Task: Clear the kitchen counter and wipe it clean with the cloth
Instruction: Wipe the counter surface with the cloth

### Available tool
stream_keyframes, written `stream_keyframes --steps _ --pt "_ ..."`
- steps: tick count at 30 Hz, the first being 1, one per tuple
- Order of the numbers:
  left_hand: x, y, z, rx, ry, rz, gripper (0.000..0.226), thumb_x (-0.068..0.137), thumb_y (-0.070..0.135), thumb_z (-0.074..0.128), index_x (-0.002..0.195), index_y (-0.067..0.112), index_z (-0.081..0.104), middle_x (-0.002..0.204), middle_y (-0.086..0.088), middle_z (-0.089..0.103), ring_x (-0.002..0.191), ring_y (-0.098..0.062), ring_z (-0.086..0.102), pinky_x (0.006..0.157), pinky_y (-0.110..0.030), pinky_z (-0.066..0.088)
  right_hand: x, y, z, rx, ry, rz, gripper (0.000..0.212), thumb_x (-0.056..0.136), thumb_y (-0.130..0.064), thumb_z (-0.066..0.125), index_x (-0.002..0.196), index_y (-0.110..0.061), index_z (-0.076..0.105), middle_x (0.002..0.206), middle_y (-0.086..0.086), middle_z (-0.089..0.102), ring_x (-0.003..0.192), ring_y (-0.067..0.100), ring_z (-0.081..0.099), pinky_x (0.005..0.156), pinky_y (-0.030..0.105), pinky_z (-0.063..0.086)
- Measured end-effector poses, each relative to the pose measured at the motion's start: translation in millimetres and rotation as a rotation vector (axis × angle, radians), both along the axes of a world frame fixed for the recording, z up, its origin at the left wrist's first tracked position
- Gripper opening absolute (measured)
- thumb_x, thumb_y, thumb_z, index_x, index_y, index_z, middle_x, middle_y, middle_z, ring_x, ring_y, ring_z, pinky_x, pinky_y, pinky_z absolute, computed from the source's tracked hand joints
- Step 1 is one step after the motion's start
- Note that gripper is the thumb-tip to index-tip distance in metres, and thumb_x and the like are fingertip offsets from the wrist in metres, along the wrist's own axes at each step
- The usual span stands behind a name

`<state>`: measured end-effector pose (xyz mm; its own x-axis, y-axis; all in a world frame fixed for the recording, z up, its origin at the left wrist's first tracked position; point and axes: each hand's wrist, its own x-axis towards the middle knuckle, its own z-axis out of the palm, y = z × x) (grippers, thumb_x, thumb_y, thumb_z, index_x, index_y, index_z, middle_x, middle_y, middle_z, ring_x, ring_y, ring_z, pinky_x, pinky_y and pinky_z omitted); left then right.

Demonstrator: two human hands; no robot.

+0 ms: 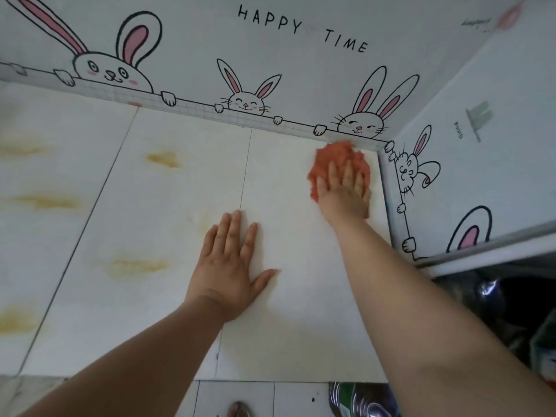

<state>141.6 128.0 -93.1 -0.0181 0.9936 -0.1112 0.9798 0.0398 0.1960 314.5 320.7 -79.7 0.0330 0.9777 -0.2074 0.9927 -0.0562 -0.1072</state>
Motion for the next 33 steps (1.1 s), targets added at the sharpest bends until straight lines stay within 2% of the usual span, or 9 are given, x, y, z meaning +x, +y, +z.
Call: stream_keyframes --steps 7,10,13,15,17,20,23,28,33 --pt "2 -2 0 0.023 0.019 -0.010 0.090 0.084 0.072 0.005 0.149 0.011 0.002 0.157 -0.016 -0.005 0.145 -0.028 -0.013 0.116 -0.043 -0.001 -45 -89 -15 0.125 0.119 0.749 0.050 0.094 -0.053 0.021 0.140 -0.044 0.040 0.153 -0.013 0.033 0.142 0.016 0.029 0.112 0.035 0.013" --pt "2 -2 -2 0.027 0.007 -0.001 0.087 0.085 0.072 0.011 0.150 0.014 0.004 0.158 -0.014 -0.004 0.145 -0.028 -0.009 0.115 -0.042 -0.001 1 -29 -19 0.197 0.043 0.483 0.056 0.092 -0.056 0.014 0.144 -0.043 0.031 0.157 -0.010 0.025 0.144 0.018 0.024 0.116 0.040 0.017" --pt "2 -1 -3 0.049 0.003 0.004 0.087 0.086 0.072 0.015 0.150 0.014 0.006 0.158 -0.014 -0.002 0.146 -0.029 -0.006 0.115 -0.042 0.000 32 16 -14 0.087 0.003 -0.014 0.054 0.097 -0.052 0.011 0.150 -0.040 0.009 0.162 -0.006 0.002 0.148 0.020 -0.002 0.119 0.044 0.002" --pt "0 0 -5 0.051 0.011 0.000 0.085 0.086 0.070 0.015 0.149 0.014 0.008 0.158 -0.015 0.001 0.146 -0.030 -0.004 0.114 -0.042 0.001 9 17 -10 0.061 0.019 -0.155 0.055 0.098 -0.051 0.014 0.151 -0.037 0.005 0.162 -0.004 -0.007 0.148 0.023 -0.008 0.119 0.045 -0.004" --pt "0 0 -5 0.051 0.023 -0.008 0.080 0.089 0.065 0.013 0.149 0.013 0.011 0.157 -0.016 0.004 0.145 -0.031 -0.001 0.114 -0.042 0.002 -35 -6 -10 0.072 0.066 -0.088 0.056 0.098 -0.052 0.018 0.151 -0.038 0.009 0.162 -0.003 -0.008 0.148 0.023 -0.009 0.118 0.046 -0.004" --pt "-2 1 -4 0.070 0.027 -0.013 0.069 0.093 0.053 0.014 0.148 0.011 0.019 0.156 -0.019 0.013 0.145 -0.031 0.006 0.114 -0.041 0.004 -87 -60 -14 0.135 0.117 0.286 0.051 0.097 -0.053 0.025 0.148 -0.043 0.020 0.162 -0.007 0.001 0.148 0.018 -0.003 0.117 0.042 -0.003" --pt "-2 0 -6 0.072 0.024 -0.020 0.066 0.094 0.050 0.015 0.149 0.012 0.015 0.157 -0.017 0.009 0.145 -0.028 0.002 0.114 -0.039 -0.001 -63 -63 -10 0.111 0.095 0.472 0.057 0.091 -0.060 0.015 0.146 -0.046 0.024 0.160 -0.012 0.009 0.148 0.014 0.007 0.117 0.038 0.002" --pt "-1 1 -8 0.071 -0.003 -0.007 0.069 0.091 0.053 0.007 0.150 0.016 0.008 0.158 -0.014 0.000 0.146 -0.027 -0.005 0.115 -0.036 -0.008 50 -40 -13 0.137 0.025 0.015 0.053 0.098 -0.053 0.020 0.150 -0.041 0.015 0.162 -0.008 0.004 0.148 0.016 0.002 0.119 0.040 0.003" --pt "-1 -1 -6 0.033 -0.002 -0.001 0.071 0.089 0.055 0.000 0.149 0.019 -0.004 0.158 -0.012 -0.012 0.145 -0.025 -0.015 0.118 -0.038 -0.008 51 -106 -22 0.155 0.048 -0.159 0.059 0.096 -0.053 0.018 0.152 -0.031 0.015 0.162 0.004 0.005 0.147 0.026 0.007 0.119 0.047 0.006"
